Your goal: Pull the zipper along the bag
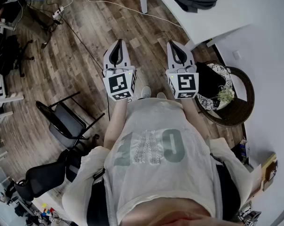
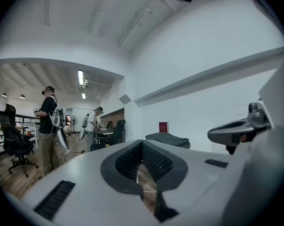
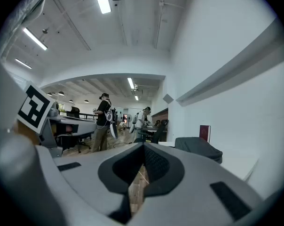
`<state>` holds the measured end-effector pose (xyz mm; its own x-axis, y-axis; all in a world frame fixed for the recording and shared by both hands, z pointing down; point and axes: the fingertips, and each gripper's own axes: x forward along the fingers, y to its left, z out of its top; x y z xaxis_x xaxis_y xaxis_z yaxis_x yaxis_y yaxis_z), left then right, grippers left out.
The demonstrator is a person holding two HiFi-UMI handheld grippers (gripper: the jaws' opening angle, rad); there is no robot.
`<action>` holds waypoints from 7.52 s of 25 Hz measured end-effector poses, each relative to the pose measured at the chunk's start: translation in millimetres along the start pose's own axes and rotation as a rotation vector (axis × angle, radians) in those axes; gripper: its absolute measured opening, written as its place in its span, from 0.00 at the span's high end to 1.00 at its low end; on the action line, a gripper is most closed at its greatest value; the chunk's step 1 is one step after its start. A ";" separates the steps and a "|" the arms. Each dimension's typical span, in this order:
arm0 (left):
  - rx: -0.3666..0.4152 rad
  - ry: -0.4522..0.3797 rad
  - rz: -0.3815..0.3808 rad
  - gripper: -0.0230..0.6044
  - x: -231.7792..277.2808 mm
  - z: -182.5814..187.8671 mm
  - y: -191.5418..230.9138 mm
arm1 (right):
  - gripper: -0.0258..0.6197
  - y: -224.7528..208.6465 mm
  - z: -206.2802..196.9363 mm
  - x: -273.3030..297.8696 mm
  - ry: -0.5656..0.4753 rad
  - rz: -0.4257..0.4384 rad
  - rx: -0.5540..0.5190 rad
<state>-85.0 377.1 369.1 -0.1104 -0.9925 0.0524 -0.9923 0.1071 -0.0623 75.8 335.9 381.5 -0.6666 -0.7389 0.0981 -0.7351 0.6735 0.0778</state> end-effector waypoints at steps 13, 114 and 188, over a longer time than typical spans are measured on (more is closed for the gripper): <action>-0.038 -0.021 -0.007 0.92 1.7 -3.9 18.4 | 0.92 11.1 0.5 4.6 -0.025 -0.010 0.029; -0.023 -0.312 -0.944 0.92 537.9 95.0 -138.1 | 0.91 -313.3 35.1 257.0 -0.074 -0.938 0.079; 0.873 0.178 -1.086 0.44 628.1 -174.3 -107.3 | 0.39 -335.5 -64.5 299.2 0.211 -0.708 0.205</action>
<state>-57.7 -247.5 582.4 0.6085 -0.5274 0.5930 -0.2387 -0.8342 -0.4971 130.9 -109.8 448.7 -0.0054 -0.9594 0.2820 -0.9999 0.0084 0.0095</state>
